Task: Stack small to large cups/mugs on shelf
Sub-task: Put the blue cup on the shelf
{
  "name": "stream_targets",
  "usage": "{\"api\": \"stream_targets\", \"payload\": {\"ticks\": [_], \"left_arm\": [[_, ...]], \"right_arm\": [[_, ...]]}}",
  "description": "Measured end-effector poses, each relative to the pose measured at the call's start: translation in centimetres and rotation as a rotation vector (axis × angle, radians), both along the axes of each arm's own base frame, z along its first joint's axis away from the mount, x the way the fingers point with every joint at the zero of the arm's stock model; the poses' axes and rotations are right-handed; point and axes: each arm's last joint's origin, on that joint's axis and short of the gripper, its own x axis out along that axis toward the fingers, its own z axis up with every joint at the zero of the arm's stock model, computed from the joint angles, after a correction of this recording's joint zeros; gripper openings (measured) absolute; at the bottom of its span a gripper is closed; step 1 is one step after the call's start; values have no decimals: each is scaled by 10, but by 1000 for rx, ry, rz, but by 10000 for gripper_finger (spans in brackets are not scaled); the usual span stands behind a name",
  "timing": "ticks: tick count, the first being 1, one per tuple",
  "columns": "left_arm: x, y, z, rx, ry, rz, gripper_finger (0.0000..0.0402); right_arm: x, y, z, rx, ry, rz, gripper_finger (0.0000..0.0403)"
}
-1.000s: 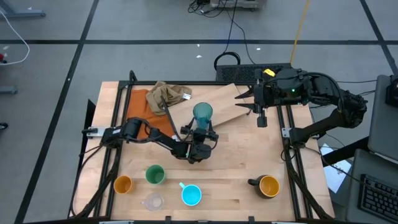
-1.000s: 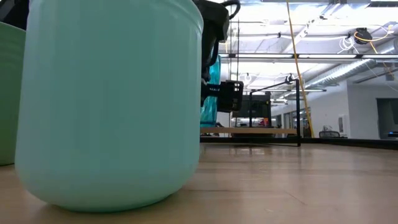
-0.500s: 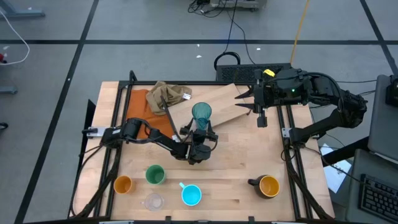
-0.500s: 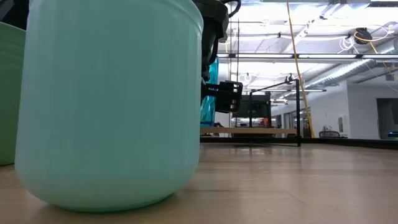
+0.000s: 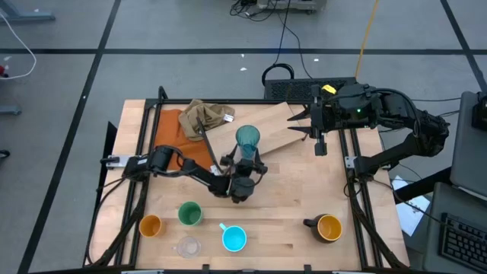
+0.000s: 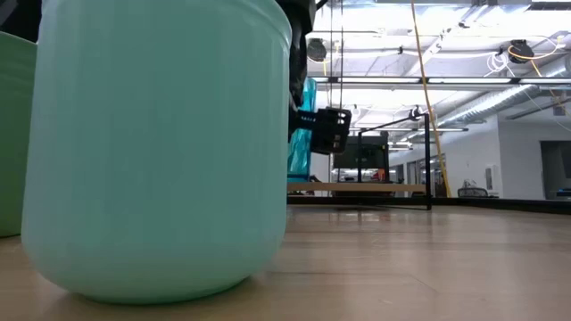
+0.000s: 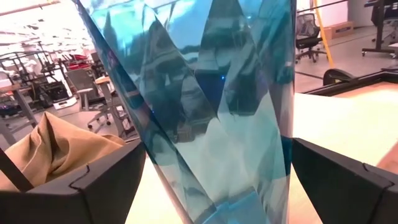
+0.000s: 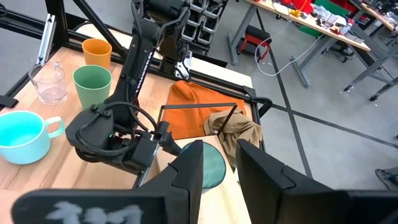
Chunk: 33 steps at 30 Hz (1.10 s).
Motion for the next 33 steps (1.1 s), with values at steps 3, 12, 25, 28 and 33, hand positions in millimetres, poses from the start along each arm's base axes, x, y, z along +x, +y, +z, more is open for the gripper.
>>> {"api": "stream_targets", "payload": {"ticks": [3, 12, 25, 28, 33], "left_arm": [[0, 0, 0, 1, 5, 0, 397], [0, -3, 0, 10, 47, -7, 397], [0, 0, 1, 6, 31, 0, 397], [0, 2, 1, 6, 30, 3, 397], [0, 4, 2, 5, 25, 7, 397]], "right_arm": [[0, 0, 0, 1, 1, 0, 86], [-1, 0, -1, 1, 17, 0, 86], [-1, 0, -2, 3, 25, -1, 86], [-1, 0, -3, 3, 31, -1, 86], [-1, 0, -3, 4, 33, -1, 86]]}}
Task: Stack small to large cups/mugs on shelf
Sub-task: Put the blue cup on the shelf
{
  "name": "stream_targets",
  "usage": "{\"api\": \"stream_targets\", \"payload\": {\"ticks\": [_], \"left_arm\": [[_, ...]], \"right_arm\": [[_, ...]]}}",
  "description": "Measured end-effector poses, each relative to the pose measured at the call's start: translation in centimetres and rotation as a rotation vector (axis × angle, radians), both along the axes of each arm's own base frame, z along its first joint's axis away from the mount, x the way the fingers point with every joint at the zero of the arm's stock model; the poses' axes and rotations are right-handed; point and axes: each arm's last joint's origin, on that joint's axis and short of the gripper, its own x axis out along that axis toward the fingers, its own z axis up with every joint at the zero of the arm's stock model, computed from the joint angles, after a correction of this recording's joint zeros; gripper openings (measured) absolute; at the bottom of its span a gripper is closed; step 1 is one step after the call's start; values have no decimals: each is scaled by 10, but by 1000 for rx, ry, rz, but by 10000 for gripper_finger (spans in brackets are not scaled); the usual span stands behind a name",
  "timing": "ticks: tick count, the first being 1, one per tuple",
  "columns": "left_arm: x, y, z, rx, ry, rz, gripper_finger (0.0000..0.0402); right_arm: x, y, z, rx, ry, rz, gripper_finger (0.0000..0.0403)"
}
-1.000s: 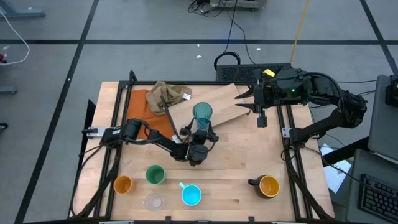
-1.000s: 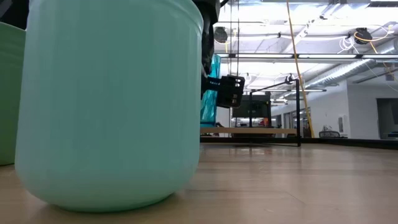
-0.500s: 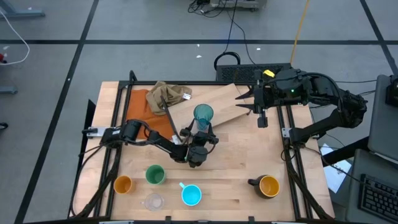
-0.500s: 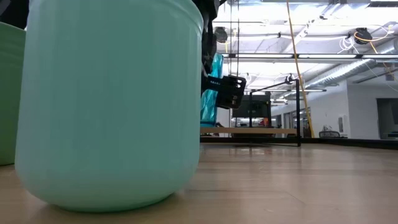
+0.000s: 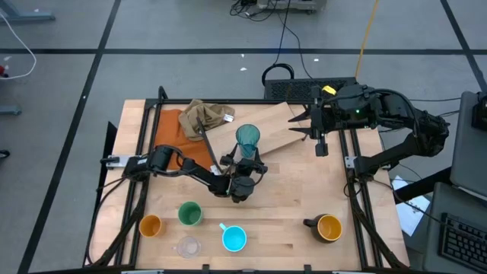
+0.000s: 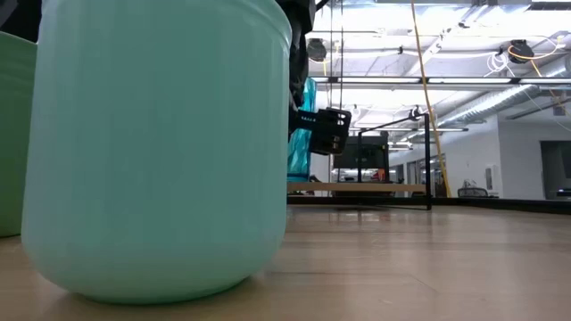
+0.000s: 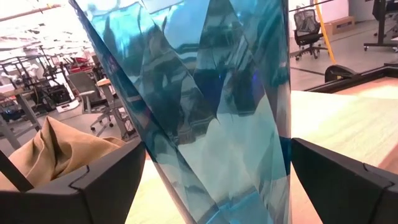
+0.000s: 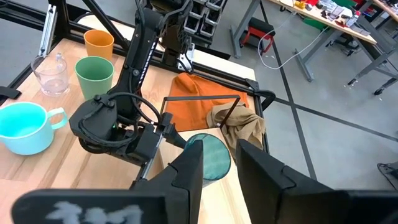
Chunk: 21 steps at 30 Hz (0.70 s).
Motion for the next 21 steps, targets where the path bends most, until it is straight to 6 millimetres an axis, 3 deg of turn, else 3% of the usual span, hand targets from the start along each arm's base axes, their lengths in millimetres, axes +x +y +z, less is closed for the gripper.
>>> {"api": "stream_targets", "payload": {"ticks": [21], "left_arm": [[1, 1, 1, -38, -144, -40, 397]], "right_arm": [[0, 0, -1, 13, 5, -7, 86]]}}
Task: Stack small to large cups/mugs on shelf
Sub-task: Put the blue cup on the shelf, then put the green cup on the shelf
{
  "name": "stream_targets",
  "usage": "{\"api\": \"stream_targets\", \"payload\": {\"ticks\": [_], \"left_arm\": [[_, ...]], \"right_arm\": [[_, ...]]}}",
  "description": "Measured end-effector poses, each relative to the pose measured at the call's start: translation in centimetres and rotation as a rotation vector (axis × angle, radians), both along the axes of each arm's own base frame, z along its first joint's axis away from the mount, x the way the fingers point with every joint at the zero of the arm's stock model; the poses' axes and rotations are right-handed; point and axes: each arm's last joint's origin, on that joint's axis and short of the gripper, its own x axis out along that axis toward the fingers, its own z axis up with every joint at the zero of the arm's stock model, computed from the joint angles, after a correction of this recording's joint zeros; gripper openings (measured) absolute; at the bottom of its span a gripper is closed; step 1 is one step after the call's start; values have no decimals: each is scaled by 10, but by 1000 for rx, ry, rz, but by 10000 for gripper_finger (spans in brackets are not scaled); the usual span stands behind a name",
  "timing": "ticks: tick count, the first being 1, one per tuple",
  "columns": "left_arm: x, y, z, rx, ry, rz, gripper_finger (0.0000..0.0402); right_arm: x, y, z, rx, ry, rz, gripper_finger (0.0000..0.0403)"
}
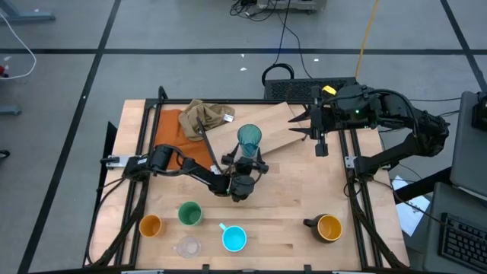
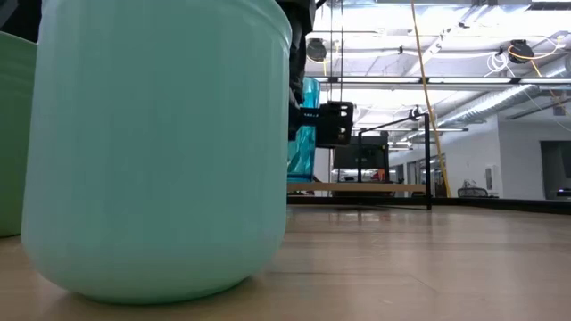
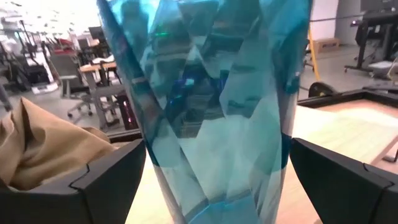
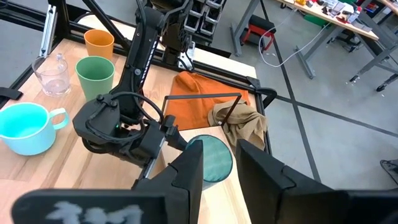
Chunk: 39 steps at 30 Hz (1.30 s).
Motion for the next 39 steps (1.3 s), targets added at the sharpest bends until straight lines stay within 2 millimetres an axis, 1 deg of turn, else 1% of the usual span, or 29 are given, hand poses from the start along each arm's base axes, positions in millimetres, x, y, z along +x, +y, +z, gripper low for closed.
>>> {"api": "stream_targets", "payload": {"ticks": [9, 13, 21, 28, 31, 34, 37, 39], "left_arm": [[-1, 3, 0, 3, -12, 47, 397], [-1, 2, 0, 14, 40, 45, 397], [-3, -11, 1, 16, 42, 19, 397], [-4, -16, 1, 19, 53, 7, 397], [-5, -25, 1, 27, 81, -13, 397], [-8, -39, 1, 36, 110, -46, 397], [-12, -54, 8, 40, 118, -83, 397], [-16, -65, 17, 40, 113, -109, 397]], "right_arm": [[0, 0, 0, 0, 0, 0, 86], [0, 0, 0, 0, 0, 0, 86], [0, 0, 0, -2, 0, 1, 86], [0, 0, 0, -1, 0, 0, 86], [0, 0, 0, 0, -1, 0, 86], [0, 0, 0, -1, -5, 0, 86], [0, 0, 0, -2, -5, 0, 86], [0, 0, 1, -1, -7, 0, 86]]}}
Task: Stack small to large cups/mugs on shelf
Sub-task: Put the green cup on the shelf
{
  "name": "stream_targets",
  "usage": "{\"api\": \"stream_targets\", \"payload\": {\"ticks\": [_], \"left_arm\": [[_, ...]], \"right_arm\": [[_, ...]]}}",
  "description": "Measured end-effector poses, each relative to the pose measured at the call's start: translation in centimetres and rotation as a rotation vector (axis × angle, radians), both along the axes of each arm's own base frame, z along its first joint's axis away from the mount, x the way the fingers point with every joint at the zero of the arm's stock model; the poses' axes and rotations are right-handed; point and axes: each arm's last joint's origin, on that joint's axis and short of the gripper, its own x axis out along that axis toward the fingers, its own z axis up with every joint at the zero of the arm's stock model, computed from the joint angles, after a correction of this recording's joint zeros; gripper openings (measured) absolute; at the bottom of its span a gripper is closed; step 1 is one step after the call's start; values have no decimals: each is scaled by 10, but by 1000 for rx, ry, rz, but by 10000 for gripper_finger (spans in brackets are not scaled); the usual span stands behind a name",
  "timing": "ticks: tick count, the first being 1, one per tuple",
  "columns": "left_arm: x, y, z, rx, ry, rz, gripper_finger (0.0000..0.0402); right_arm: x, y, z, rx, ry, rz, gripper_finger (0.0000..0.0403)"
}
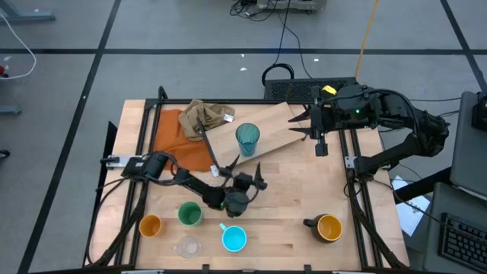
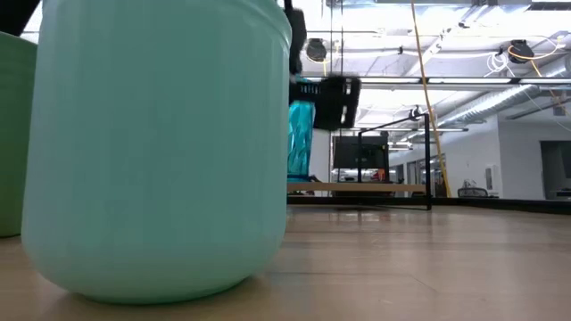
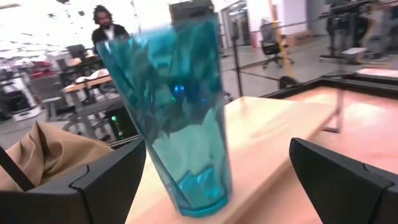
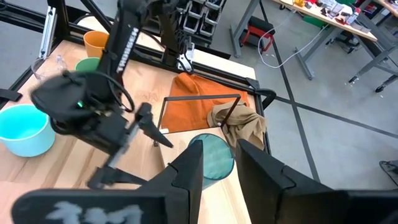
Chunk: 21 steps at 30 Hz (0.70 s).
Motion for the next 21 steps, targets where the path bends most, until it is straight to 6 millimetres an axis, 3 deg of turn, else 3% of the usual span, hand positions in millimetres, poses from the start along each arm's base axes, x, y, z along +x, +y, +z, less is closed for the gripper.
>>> {"api": "stream_targets", "payload": {"ticks": [9, 12, 15, 21], "left_arm": [[-29, -50, 63, -50, -114, -133, 396], [-44, -66, 90, -54, -115, -184, 374], [-61, -81, 113, -43, -84, -236, 315], [-94, -106, 146, 13, 23, -335, 127]], "right_arm": [[0, 0, 2, 7, -16, -4, 86], [0, 0, 1, 8, -14, -4, 86], [-1, 0, 1, 8, -11, -4, 86], [-2, 0, 2, 30, -22, -16, 86]]}}
